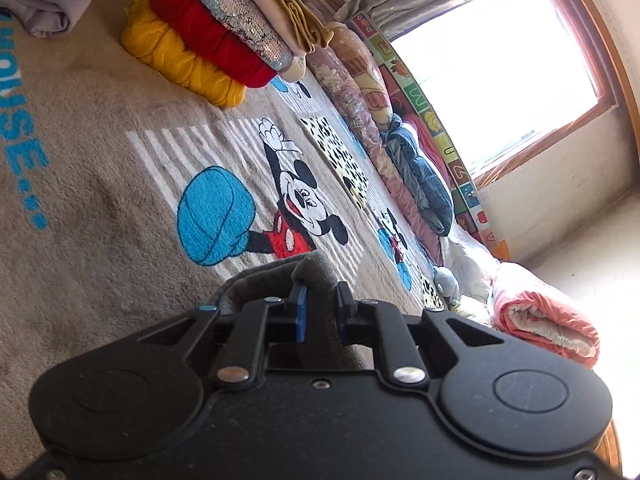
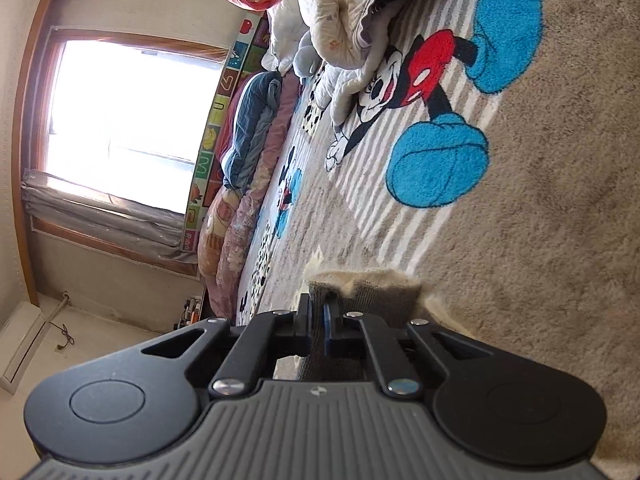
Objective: Fold clothes
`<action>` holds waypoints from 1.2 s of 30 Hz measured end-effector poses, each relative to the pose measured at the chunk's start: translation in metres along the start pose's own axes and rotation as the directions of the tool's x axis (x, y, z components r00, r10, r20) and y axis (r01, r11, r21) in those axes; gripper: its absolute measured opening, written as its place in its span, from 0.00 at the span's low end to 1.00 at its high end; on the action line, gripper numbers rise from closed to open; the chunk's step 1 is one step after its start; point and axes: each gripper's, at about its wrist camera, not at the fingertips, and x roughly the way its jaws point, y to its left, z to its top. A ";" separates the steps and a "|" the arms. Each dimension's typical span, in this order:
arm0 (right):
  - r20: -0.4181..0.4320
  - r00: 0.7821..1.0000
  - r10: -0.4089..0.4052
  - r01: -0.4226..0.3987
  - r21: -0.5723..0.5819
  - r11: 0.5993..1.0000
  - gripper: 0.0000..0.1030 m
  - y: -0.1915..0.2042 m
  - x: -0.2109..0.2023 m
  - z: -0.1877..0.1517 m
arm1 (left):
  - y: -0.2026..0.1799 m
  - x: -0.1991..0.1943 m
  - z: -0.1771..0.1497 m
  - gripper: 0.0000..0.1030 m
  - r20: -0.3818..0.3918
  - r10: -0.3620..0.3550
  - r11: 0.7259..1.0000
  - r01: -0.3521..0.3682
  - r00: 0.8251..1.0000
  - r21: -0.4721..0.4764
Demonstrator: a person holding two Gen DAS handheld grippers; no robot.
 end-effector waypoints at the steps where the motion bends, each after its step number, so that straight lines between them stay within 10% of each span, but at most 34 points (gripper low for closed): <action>1: 0.002 1.000 0.006 -0.006 0.001 1.000 0.07 0.003 0.006 0.004 | 0.000 0.005 0.003 0.11 0.002 -0.003 1.000 0.003 1.000 -0.004; 18: 0.003 0.998 -0.061 0.061 -0.069 0.996 0.07 0.027 0.114 0.036 | 0.025 0.086 0.037 0.11 -0.030 0.036 0.994 -0.039 0.999 -0.103; 36: -0.032 0.977 -0.210 0.196 -0.250 0.948 0.07 0.073 0.222 0.044 | 0.042 0.085 0.045 0.13 -0.027 0.060 0.987 -0.063 0.998 -0.147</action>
